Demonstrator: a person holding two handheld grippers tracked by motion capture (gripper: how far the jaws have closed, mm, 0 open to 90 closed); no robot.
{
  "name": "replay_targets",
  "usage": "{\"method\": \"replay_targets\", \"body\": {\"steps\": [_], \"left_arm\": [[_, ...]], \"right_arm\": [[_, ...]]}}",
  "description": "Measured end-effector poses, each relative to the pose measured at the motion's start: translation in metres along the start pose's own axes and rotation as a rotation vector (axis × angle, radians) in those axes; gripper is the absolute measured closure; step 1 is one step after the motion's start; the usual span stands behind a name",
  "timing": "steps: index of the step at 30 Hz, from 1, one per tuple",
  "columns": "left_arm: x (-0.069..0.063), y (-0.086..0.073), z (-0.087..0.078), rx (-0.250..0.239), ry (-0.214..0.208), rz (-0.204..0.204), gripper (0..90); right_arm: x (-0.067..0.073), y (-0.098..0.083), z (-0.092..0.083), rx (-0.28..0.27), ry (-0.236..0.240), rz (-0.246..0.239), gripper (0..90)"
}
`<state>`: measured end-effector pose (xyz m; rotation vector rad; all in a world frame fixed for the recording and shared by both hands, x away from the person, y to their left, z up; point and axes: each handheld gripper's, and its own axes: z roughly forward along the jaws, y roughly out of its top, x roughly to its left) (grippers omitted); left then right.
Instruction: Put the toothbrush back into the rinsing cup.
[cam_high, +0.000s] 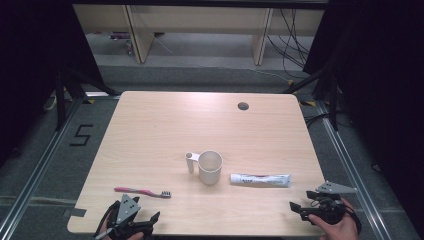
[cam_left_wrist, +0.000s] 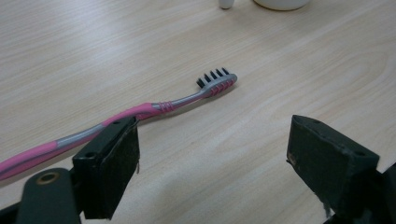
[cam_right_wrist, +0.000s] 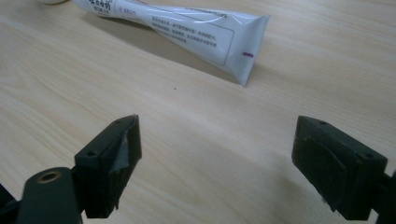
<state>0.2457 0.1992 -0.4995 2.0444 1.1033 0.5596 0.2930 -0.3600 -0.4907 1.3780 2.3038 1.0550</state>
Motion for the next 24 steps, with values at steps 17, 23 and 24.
{"method": "replay_targets", "body": {"steps": [17, 23, 24], "left_arm": [[-0.0012, -0.0009, 0.0022, 0.010, -0.012, 0.004, 15.9], [-0.0022, -0.0004, 0.0025, 0.011, -0.021, -0.013, 15.7], [-0.0021, -0.0002, 0.0024, 0.010, -0.030, -0.014, 15.6]], "right_arm": [[0.0059, 0.0000, 0.0001, 0.016, 0.018, -0.005, 18.6], [0.0063, 0.0000, -0.0004, 0.016, 0.018, -0.005, 19.7], [0.0061, -0.0001, 0.0001, 0.010, 0.014, -0.004, 19.8]]}}
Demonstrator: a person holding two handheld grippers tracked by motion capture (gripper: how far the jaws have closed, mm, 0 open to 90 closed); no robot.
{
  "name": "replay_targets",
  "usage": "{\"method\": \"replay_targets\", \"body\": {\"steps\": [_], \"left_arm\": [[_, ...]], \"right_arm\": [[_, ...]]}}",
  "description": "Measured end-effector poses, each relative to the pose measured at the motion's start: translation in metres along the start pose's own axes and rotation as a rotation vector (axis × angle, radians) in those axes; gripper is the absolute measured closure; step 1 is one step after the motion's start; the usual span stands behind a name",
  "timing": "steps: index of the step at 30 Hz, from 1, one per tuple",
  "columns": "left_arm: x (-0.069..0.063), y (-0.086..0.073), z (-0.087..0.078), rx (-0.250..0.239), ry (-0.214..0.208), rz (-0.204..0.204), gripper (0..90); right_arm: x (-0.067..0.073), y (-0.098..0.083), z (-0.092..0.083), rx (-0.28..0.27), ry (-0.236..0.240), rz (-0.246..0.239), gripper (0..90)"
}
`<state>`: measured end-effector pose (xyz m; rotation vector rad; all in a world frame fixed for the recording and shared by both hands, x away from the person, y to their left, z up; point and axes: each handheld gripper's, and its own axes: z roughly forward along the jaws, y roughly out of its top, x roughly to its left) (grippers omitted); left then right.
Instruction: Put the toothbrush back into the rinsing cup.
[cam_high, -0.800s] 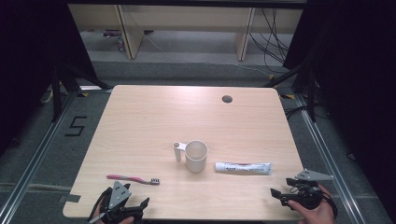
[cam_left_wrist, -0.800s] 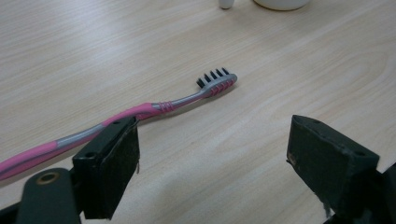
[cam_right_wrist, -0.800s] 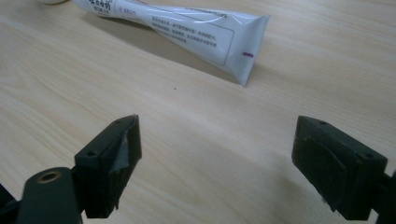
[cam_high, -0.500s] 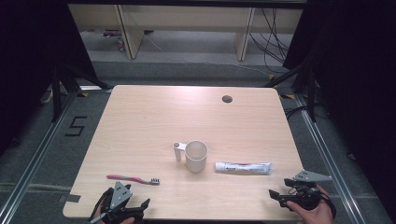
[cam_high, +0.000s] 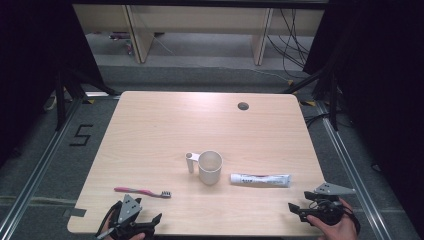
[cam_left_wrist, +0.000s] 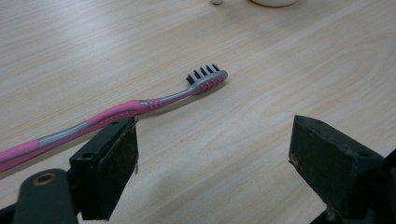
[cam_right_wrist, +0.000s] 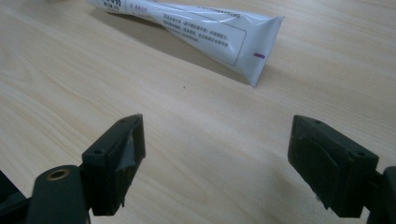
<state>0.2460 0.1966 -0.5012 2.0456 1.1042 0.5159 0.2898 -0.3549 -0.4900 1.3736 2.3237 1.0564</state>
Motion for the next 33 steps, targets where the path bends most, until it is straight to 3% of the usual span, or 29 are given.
{"method": "replay_targets", "body": {"steps": [2, 3, 5, 6, 8, 12, 13, 14, 15, 18, 20, 22, 24, 26, 33], "left_arm": [[0.000, 0.000, 0.000, 0.000, -0.011, 0.010, 15.6], [0.000, 0.001, 0.001, -0.001, -0.009, 0.009, 15.6], [-0.001, 0.002, 0.001, -0.003, -0.014, 0.010, 15.6], [0.000, 0.003, 0.001, -0.001, -0.016, 0.016, 15.6], [0.001, 0.005, 0.000, -0.002, -0.013, 0.017, 15.6], [0.006, 0.009, 0.000, 0.008, -0.015, 0.024, 15.7], [0.008, 0.011, 0.000, 0.017, -0.019, 0.040, 15.7], [0.010, 0.012, 0.000, 0.026, -0.018, 0.055, 15.8], [0.012, 0.013, 0.000, 0.026, -0.013, 0.056, 15.9], [0.016, 0.017, -0.001, 0.059, -0.015, 0.072, 15.9], [0.022, 0.023, 0.000, 0.099, -0.009, 0.122, 16.1], [0.026, 0.026, 0.001, 0.095, -0.016, 0.144, 18.2], [0.028, 0.028, 0.001, 0.097, -0.019, 0.150, 17.9], [0.033, 0.032, 0.003, 0.117, -0.030, 0.165, 18.1], [0.051, 0.043, 0.007, 0.136, -0.041, 0.195, 24.0]], "right_arm": [[0.000, 0.000, 0.000, -0.001, 0.000, -0.003, 20.0], [0.003, 0.000, -0.001, 0.009, -0.003, 0.025, 20.1], [0.002, 0.000, -0.001, 0.002, 0.004, 0.010, 20.1], [0.000, 0.000, 0.000, -0.009, -0.011, -0.020, 20.0], [0.002, 0.000, -0.001, 0.002, 0.003, 0.008, 20.1], [0.000, 0.000, -0.001, -0.011, -0.009, -0.020, 20.2], [0.000, 0.000, -0.001, -0.009, -0.007, -0.021, 20.2], [0.002, 0.000, 0.000, 0.000, 0.004, 0.011, 20.2], [-0.001, 0.001, 0.000, -0.012, 0.000, -0.040, 20.2], [0.001, 0.001, -0.001, 0.007, -0.005, -0.017, 20.5], [0.001, 0.001, 0.000, -0.001, 0.002, -0.024, 20.7], [0.000, 0.001, 0.002, 0.001, 0.012, -0.032, 20.7], [0.000, 0.001, 0.002, 0.005, 0.015, -0.037, 20.8], [0.004, 0.001, 0.000, 0.024, 0.015, 0.015, 21.1], [0.003, 0.001, 0.001, 0.024, 0.020, 0.001, 21.6]]}}
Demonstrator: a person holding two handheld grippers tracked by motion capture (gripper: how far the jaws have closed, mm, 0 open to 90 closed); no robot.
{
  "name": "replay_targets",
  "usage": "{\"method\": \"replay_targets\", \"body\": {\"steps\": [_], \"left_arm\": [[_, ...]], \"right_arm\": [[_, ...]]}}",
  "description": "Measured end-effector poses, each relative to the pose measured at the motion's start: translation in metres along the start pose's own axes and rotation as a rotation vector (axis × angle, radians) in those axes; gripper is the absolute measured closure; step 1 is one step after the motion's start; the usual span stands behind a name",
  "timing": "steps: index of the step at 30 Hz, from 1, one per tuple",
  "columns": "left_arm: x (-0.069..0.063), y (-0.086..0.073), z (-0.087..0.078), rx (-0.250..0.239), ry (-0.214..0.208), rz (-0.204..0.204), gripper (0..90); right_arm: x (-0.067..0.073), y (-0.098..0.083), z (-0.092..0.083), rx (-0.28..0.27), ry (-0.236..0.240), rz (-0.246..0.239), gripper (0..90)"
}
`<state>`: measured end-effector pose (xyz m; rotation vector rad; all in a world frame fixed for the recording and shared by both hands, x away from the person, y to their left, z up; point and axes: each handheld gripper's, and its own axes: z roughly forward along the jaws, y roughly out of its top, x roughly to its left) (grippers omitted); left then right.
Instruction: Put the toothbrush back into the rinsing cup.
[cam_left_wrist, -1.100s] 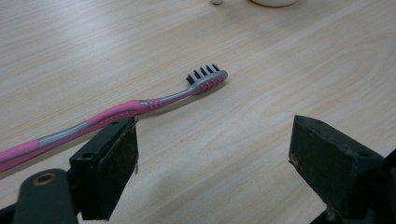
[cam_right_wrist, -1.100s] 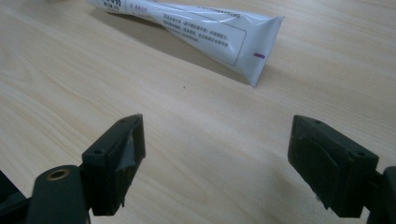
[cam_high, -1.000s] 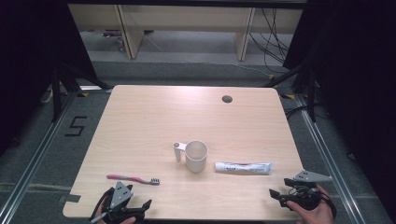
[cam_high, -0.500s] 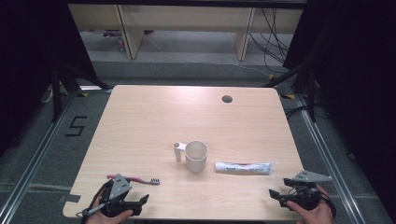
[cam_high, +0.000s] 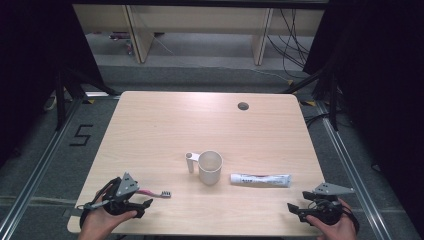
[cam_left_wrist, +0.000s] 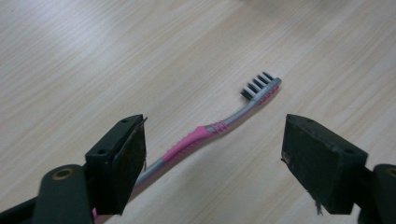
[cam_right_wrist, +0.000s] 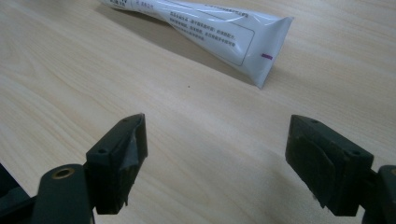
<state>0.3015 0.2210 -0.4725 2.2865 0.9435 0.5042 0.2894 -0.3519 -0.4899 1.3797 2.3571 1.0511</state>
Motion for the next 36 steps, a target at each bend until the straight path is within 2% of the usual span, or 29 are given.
{"method": "replay_targets", "body": {"steps": [1, 3, 4, 7, 8, 9, 10, 12, 13, 14, 16, 17, 18, 19, 20, 21, 24, 25, 27, 30, 31, 34, 35, 36], "left_arm": [[0.004, 0.002, -0.001, 0.021, -0.011, 0.030, 24.0], [0.007, 0.004, -0.001, 0.033, -0.012, 0.051, 27.4], [0.011, 0.007, 0.000, 0.031, -0.006, 0.104, 28.4], [0.016, 0.011, 0.003, 0.075, -0.008, 0.156, 34.6], [0.017, 0.012, 0.005, 0.104, -0.011, 0.184, 36.3], [0.018, 0.013, 0.007, 0.119, -0.010, 0.198, 36.7], [0.019, 0.013, 0.008, 0.136, -0.010, 0.207, 37.4], [0.022, 0.014, 0.011, 0.157, -0.025, 0.214, 41.1], [0.022, 0.014, 0.013, 0.176, -0.027, 0.197, 42.5], [0.024, 0.014, 0.014, 0.188, -0.030, 0.206, 43.7], [0.027, 0.014, 0.017, 0.204, -0.022, 0.232, 45.3], [0.028, 0.014, 0.018, 0.213, -0.021, 0.240, 47.3], [0.029, 0.014, 0.019, 0.221, -0.034, 0.244, 50.3], [0.030, 0.014, 0.020, 0.232, -0.042, 0.251, 51.3], [0.031, 0.014, 0.020, 0.250, -0.055, 0.253, 52.8], [0.031, 0.014, 0.020, 0.250, -0.055, 0.253, 53.6], [0.033, 0.014, 0.024, 0.287, -0.067, 0.267, 55.5], [0.035, 0.014, 0.026, 0.298, -0.067, 0.277, 58.6], [0.036, 0.013, 0.027, 0.304, -0.073, 0.269, 59.7], [0.037, 0.013, 0.029, 0.307, -0.086, 0.293, 64.5], [0.035, 0.012, 0.030, 0.331, -0.094, 0.257, 67.0], [0.037, 0.012, 0.032, 0.345, -0.101, 0.257, 69.4], [0.041, 0.013, 0.034, 0.345, -0.113, 0.294, 70.6], [0.041, 0.013, 0.034, 0.345, -0.113, 0.294, 71.8]], "right_arm": [[0.000, 0.000, 0.001, -0.006, 0.003, 0.000, 21.7], [0.000, 0.000, 0.000, -0.004, -0.001, -0.011, 21.8], [-0.001, 0.000, 0.001, -0.010, -0.007, -0.029, 21.8], [-0.002, 0.000, 0.002, -0.008, -0.006, -0.045, 22.3], [0.001, 0.000, 0.003, -0.004, 0.010, -0.016, 22.4], [-0.002, 0.001, 0.003, -0.008, 0.001, -0.049, 22.6], [-0.001, 0.001, 0.002, -0.007, 0.002, -0.047, 22.6], [-0.001, 0.001, 0.002, -0.010, 0.003, -0.049, 22.9], [-0.001, 0.001, 0.003, -0.007, 0.002, -0.051, 22.9], [-0.001, 0.001, 0.003, -0.006, 0.005, -0.050, 22.9], [0.001, 0.000, 0.003, 0.002, 0.017, -0.020, 23.2], [0.003, 0.000, 0.002, 0.015, 0.015, 0.017, 23.2], [0.000, 0.000, 0.003, 0.002, 0.016, -0.023, 23.2], [0.000, 0.000, 0.003, 0.005, 0.016, -0.033, 23.3], [0.002, 0.000, 0.003, 0.010, 0.024, -0.012, 23.5], [-0.001, 0.001, 0.004, 0.005, 0.017, -0.042, 23.5], [-0.001, 0.001, 0.004, 0.001, 0.023, -0.043, 23.5], [0.002, 0.000, 0.003, 0.018, 0.023, -0.012, 23.7], [0.002, 0.001, 0.004, 0.014, 0.025, -0.028, 23.7], [0.002, 0.000, 0.005, 0.012, 0.029, -0.025, 23.8], [0.001, 0.001, 0.004, 0.007, 0.011, -0.054, 23.9], [0.004, 0.001, 0.005, 0.016, 0.039, -0.026, 24.1], [0.002, 0.001, 0.006, 0.008, 0.035, -0.052, 24.2], [0.002, 0.001, 0.006, 0.008, 0.035, -0.052, 24.2]]}}
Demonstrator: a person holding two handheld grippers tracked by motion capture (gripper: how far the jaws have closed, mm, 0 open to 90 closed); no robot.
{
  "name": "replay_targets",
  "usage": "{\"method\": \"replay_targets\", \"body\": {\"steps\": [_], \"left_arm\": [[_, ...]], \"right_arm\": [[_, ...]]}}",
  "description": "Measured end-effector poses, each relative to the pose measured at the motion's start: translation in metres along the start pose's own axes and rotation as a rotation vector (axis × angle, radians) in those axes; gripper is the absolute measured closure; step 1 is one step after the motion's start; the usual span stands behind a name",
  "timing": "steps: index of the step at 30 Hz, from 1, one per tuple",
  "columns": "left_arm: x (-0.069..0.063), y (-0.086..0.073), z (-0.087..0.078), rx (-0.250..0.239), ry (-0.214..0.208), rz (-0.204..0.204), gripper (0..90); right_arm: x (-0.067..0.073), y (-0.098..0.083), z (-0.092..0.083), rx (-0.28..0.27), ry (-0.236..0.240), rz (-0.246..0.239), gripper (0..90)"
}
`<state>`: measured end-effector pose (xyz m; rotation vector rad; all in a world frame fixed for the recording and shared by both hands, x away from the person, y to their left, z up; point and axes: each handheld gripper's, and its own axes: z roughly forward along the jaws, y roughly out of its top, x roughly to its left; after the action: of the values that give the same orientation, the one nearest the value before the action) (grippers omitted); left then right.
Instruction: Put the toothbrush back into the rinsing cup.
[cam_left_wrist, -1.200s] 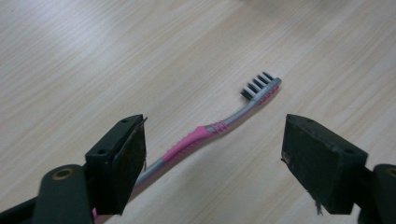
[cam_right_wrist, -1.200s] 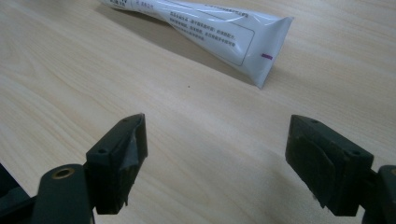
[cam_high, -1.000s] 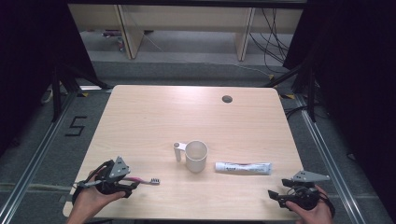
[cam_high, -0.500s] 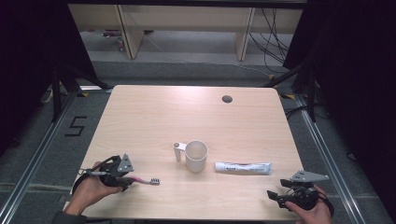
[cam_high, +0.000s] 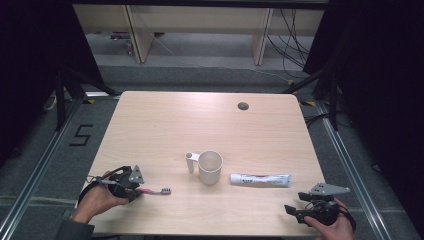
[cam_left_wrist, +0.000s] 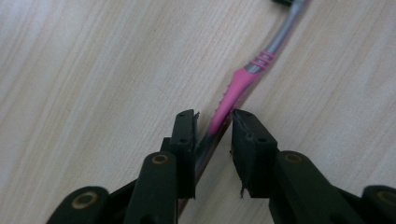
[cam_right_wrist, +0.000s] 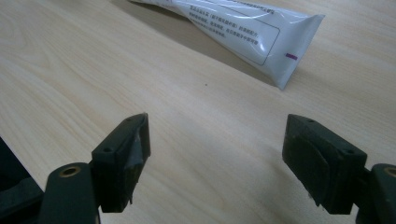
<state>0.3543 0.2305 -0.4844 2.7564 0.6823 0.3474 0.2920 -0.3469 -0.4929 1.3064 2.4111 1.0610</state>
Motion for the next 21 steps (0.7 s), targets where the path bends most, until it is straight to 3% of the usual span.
{"method": "replay_targets", "body": {"steps": [2, 3, 18, 21], "left_arm": [[0.001, 0.000, 0.001, 0.010, -0.017, -0.014, 74.9], [0.001, 0.001, 0.001, 0.014, -0.023, -0.017, 75.8], [0.000, 0.021, 0.004, 0.159, -0.074, -0.077, 82.3], [0.001, 0.026, 0.006, 0.199, -0.083, -0.095, 82.6]], "right_arm": [[0.000, 0.000, 0.000, 0.002, 0.001, 0.001, 24.3], [0.003, 0.000, 0.000, 0.006, 0.002, 0.034, 24.4], [0.003, 0.000, 0.000, 0.023, 0.022, 0.025, 24.8], [0.003, 0.000, 0.001, 0.021, 0.002, 0.012, 24.8]]}}
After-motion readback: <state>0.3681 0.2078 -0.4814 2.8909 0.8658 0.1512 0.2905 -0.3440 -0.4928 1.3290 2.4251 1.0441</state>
